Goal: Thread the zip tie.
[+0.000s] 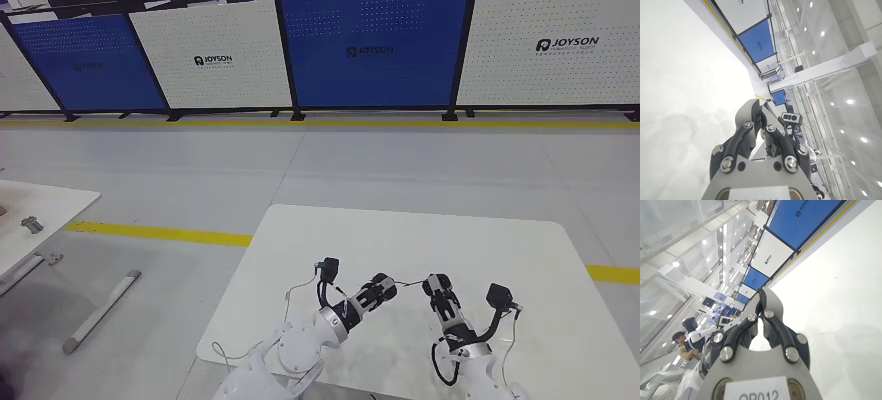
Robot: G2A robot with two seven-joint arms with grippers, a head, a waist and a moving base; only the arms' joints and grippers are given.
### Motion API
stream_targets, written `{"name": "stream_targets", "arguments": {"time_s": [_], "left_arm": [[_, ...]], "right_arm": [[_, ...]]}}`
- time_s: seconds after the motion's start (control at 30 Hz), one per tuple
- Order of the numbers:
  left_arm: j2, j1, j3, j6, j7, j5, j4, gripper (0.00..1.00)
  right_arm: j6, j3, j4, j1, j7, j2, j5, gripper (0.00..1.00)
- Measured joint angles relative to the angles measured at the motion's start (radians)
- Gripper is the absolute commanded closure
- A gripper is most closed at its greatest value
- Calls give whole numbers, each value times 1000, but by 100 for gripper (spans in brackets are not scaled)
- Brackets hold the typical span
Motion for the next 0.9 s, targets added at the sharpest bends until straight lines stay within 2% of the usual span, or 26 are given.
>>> {"name": "stream_targets", "arguments": {"time_s": [0.27,0.3,0.33,0.6,0.8,0.9], "left_arm": [[0,3,4,-26,-17,-10,-3,100],[0,3,3,-27,-17,-10,-3,100],[0,4,3,-27,-16,-10,-3,100],[-2,7,-4,-11,10,-35,-2,100],[-7,8,-20,7,56,-92,-10,100],[-7,8,-23,15,57,-96,-15,100]], "right_arm": [[-9,-1,6,4,33,0,11,100],[-8,-2,6,4,35,0,12,59],[-7,-2,6,5,38,0,14,0],[-33,5,5,-2,49,1,20,0],[-52,34,-10,-27,25,4,36,0],[-51,45,-14,-37,32,5,47,0]]}}
